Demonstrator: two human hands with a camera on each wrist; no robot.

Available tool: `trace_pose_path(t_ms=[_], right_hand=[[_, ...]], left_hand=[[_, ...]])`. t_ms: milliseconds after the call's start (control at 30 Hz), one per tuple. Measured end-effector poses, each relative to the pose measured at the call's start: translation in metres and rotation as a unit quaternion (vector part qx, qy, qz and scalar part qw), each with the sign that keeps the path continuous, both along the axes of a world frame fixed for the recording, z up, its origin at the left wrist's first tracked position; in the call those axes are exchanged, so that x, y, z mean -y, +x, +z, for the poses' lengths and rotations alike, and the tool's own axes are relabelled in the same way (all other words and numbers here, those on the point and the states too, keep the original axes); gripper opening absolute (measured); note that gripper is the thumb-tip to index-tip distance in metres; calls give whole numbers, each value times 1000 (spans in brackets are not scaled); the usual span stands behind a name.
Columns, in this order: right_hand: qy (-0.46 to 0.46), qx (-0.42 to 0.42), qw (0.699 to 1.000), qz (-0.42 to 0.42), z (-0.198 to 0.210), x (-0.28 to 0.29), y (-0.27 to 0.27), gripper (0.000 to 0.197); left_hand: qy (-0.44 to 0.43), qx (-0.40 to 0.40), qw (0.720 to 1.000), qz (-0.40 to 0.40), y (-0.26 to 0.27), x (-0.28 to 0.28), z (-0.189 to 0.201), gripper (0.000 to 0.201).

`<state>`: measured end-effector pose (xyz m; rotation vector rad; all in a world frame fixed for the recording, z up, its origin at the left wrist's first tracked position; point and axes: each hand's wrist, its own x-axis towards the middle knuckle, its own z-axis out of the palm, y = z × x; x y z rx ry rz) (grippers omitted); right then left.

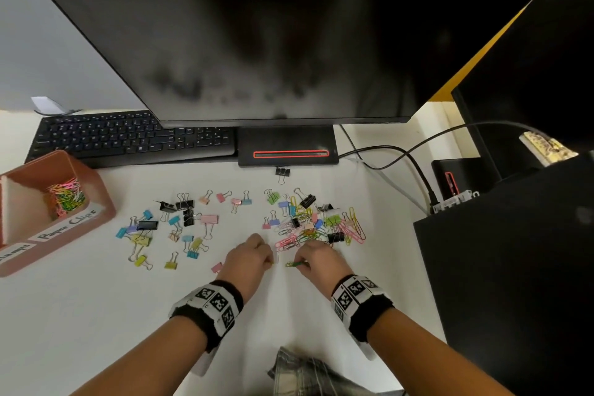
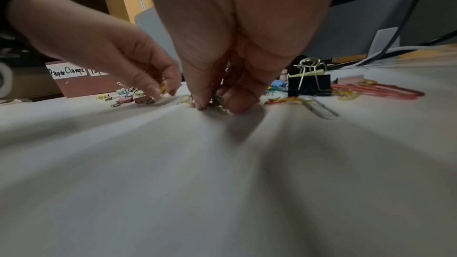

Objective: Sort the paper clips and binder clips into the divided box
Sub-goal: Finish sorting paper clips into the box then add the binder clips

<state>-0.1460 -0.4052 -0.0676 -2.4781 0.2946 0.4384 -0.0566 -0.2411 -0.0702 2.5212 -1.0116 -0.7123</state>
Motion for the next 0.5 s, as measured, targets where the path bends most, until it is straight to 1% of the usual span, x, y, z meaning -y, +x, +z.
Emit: trace_pose_path(t_ms=[33,100,267,500], right_hand=[[2,-3,1000,-1,0,1,0,17],[10,-8,1000,-12,0,2,1,17],[21,-11,999,-35,0,9,2,20],[28,2,999,-42,-1,14,8,19]], left_hand=[[-21,-8,1000,17,3,6,0,10],[-36,-17,999,32,7,19,2,7],[-4,-24,999,45,11,43,-4,18],[28,15,999,3,15,53,-6,13]])
